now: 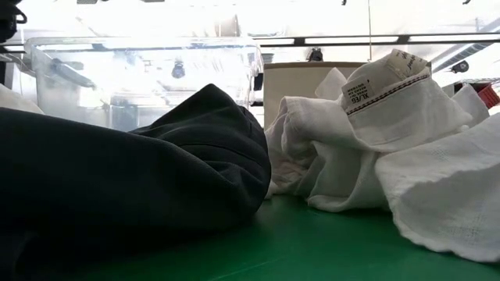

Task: Sort clothes
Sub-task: Put the white shirt into the transparent laundry bin

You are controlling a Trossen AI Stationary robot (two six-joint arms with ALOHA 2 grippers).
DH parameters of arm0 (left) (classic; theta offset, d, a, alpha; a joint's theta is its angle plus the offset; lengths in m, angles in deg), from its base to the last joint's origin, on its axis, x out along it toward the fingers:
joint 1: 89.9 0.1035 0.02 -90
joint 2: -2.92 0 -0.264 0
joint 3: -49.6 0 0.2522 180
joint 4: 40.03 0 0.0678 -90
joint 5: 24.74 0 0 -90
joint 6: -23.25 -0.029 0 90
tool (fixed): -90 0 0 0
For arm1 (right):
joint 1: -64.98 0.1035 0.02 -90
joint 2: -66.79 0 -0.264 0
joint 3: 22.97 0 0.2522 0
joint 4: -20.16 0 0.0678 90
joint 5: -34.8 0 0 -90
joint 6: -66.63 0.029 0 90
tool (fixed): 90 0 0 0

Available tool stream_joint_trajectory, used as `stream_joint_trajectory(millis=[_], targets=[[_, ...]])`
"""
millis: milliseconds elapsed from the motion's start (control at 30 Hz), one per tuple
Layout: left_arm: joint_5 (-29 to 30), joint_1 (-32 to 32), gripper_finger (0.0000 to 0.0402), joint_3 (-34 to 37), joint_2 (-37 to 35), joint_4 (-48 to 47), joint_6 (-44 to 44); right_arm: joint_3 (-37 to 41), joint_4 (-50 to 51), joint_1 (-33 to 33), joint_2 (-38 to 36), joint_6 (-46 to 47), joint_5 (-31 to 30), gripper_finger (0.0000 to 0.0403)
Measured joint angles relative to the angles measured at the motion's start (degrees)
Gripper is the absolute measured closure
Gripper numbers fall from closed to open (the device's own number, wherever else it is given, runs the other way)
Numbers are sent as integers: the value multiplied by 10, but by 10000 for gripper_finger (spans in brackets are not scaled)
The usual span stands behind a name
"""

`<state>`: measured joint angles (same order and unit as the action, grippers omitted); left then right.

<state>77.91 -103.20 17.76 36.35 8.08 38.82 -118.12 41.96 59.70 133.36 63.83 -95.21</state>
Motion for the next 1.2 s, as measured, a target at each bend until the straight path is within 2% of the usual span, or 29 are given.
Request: stream_joint_trajectory(millis=[133, 300, 400, 567, 700, 1000, 1200], targets=[[35, 0, 402, 0, 8, 0, -3, 0, 20, 0, 2, -41, 0, 390], [63, 0, 402, -32, 26, -43, -23, 1, 26, 0, 3, -14, 0, 390], [63, 0, 402, -81, 36, -126, -42, 1, 26, 0, 3, -2, 0, 390], [63, 0, 402, -191, 58, -344, -48, 1, 35, 4, 2, -2, 3, 390], [63, 0, 402, -273, 82, -475, -56, 1, 49, 7, 0, -2, 39, 390], [63, 0, 402, -391, 124, -660, -75, 1, 54, 8, -5, 28, 57, 390], [63, 0, 402, -398, 139, -675, -70, 1, 54, 8, -5, 22, 57, 390]])
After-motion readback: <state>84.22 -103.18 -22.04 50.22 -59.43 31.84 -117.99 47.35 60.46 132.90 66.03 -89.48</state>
